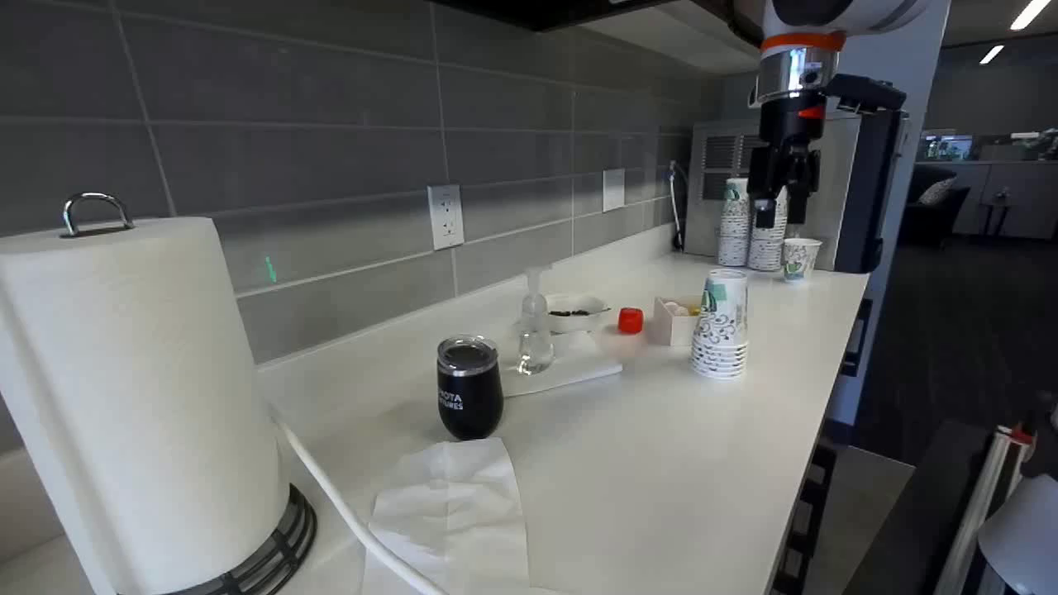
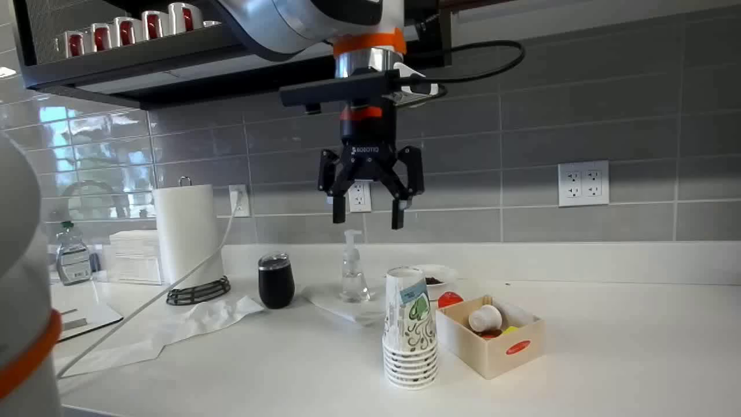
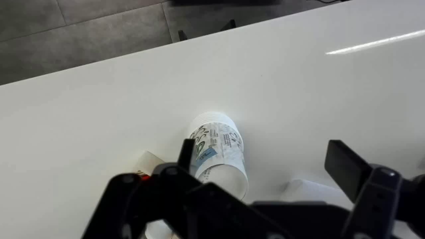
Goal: Remove the lid from the black thermos on the left.
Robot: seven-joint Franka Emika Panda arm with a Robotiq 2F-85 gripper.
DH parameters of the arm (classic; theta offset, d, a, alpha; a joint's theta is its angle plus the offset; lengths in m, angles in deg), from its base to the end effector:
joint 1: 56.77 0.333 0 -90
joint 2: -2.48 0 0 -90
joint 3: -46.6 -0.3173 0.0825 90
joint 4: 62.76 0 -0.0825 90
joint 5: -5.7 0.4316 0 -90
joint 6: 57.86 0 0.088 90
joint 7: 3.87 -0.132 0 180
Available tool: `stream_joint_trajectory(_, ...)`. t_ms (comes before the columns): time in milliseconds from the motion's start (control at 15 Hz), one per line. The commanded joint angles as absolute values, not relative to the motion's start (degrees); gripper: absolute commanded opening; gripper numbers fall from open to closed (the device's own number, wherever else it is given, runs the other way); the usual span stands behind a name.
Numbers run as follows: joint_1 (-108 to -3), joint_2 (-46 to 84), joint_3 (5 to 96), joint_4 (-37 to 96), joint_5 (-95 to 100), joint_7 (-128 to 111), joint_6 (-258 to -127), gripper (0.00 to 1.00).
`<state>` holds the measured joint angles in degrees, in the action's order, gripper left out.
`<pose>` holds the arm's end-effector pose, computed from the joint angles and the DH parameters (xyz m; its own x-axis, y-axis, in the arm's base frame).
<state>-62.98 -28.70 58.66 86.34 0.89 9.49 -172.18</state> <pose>0.3862 -0.1272 0.3760 0.9981 -0.0133 -0.0598 -0.0162 -0.9986 -0.0497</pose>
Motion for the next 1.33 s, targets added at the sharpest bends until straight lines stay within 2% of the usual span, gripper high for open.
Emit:
stream_joint_trajectory(0,-63.48,-28.64,58.2,86.27,1.15,9.72,-172.1,1.0)
stream_joint_trajectory(733,-61.94,-26.88,57.35,85.0,2.94,9.42,-173.44,1.0)
stream_joint_trajectory(1267,-54.93,-18.59,46.85,79.62,7.13,0.37,-177.97,1.0)
